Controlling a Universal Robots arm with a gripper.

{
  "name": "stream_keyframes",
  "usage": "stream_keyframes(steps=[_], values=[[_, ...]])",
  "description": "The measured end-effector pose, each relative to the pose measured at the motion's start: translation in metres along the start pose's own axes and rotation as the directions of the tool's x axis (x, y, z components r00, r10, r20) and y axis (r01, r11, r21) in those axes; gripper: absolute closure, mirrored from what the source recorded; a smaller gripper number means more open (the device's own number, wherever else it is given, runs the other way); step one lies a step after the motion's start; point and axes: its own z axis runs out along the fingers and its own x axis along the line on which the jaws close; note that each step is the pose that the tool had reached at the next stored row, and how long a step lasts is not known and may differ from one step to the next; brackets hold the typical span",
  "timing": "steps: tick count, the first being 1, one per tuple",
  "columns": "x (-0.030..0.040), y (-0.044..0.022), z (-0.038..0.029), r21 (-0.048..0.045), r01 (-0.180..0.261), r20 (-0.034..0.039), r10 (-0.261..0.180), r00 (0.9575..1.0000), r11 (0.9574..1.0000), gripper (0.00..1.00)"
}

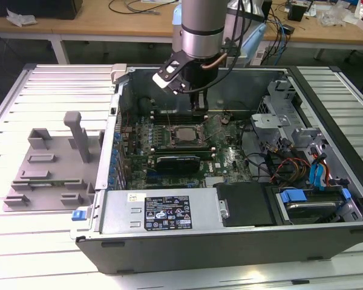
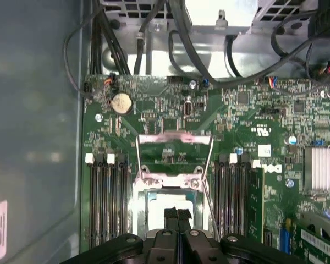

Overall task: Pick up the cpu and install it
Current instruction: 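Close the cpu cover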

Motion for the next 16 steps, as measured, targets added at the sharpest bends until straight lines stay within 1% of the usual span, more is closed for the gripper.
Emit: stream_keyframes(steps=[5,8,11,15,16], values=[[-0.0001,0.0121,0.0005,0.0000,0.000,0.0000,0.000,1.0000,1.0000,0.89],[-0.0002,0.0267,0.0012,0.0001,0.000,0.0001,0.000,1.0000,1.0000,0.89],[-0.0001,0.0276,0.0002,0.0000,0.000,-0.0002,0.000,1.0000,1.0000,0.89],[-0.0002,0.0281,-0.0096,0.0000,0.000,-0.0003,0.000,1.0000,1.0000,0.89],[-0.0002,0.0281,-0.0099,0.0000,0.000,-0.0005,0.000,1.0000,1.0000,0.89]])
